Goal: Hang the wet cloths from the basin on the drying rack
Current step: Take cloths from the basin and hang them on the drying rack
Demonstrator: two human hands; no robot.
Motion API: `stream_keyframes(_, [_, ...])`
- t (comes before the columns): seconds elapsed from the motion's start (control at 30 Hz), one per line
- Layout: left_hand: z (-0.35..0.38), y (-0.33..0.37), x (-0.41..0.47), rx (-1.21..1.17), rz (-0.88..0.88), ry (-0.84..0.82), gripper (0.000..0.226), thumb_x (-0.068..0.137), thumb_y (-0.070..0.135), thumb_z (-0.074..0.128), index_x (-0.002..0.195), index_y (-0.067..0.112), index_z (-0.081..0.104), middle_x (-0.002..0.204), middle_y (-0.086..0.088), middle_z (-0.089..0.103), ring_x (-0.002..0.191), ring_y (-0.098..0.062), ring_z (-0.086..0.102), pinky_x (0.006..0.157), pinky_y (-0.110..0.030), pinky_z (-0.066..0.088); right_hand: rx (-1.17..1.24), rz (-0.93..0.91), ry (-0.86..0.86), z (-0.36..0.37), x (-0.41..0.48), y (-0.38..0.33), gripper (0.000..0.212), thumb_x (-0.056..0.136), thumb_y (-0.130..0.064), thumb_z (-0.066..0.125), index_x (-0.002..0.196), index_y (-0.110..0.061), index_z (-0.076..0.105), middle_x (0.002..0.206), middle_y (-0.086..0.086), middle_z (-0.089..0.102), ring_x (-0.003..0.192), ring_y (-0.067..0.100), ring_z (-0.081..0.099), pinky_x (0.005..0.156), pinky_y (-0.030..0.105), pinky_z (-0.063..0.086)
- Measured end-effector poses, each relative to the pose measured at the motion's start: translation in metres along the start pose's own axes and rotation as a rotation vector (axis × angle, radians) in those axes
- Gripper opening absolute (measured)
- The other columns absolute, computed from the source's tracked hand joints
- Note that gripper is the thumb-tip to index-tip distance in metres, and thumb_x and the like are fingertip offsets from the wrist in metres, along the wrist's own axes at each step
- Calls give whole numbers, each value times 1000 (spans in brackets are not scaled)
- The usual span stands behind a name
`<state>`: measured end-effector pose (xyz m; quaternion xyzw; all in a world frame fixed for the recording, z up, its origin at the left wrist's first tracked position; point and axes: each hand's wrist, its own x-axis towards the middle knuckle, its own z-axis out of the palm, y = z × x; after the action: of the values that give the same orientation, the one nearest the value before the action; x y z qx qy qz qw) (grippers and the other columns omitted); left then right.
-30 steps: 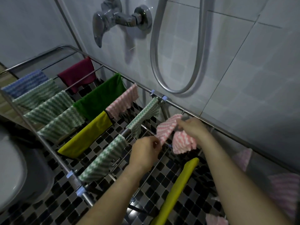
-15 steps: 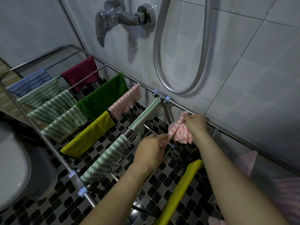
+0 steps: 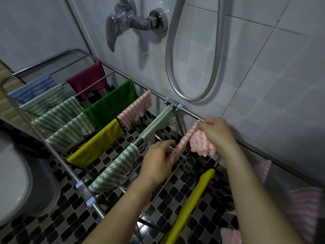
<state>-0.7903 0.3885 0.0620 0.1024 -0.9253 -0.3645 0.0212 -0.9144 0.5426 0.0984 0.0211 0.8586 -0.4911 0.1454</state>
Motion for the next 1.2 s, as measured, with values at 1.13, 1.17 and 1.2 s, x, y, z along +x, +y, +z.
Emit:
stream_keyframes(1.13, [-147, 38, -119, -630, 59, 144, 35, 96, 24, 57, 77, -2, 71, 65, -18, 64, 62, -19, 58, 64, -35, 50, 367, -196, -321, 53, -179, -59, 59, 78, -66, 59, 121, -26, 65, 125, -5, 65, 121, 13, 56, 103, 40, 43])
stream_keyframes(1.17, [-151, 38, -119, -613, 67, 144, 37, 97, 26, 57, 77, -2, 71, 67, -21, 65, 63, -22, 58, 64, -39, 51, 363, -260, -391, 52, -184, -65, 64, 74, -67, 62, 123, -25, 64, 125, -6, 65, 122, 11, 56, 106, 41, 41])
stream_keyframes(1.2, [-154, 37, -119, -599, 78, 128, 39, 98, 27, 55, 77, -2, 70, 68, -24, 65, 62, -23, 58, 62, -41, 50, 358, -314, -452, 51, -187, -70, 59, 77, -60, 65, 122, -22, 66, 122, -5, 68, 120, 11, 58, 106, 39, 41])
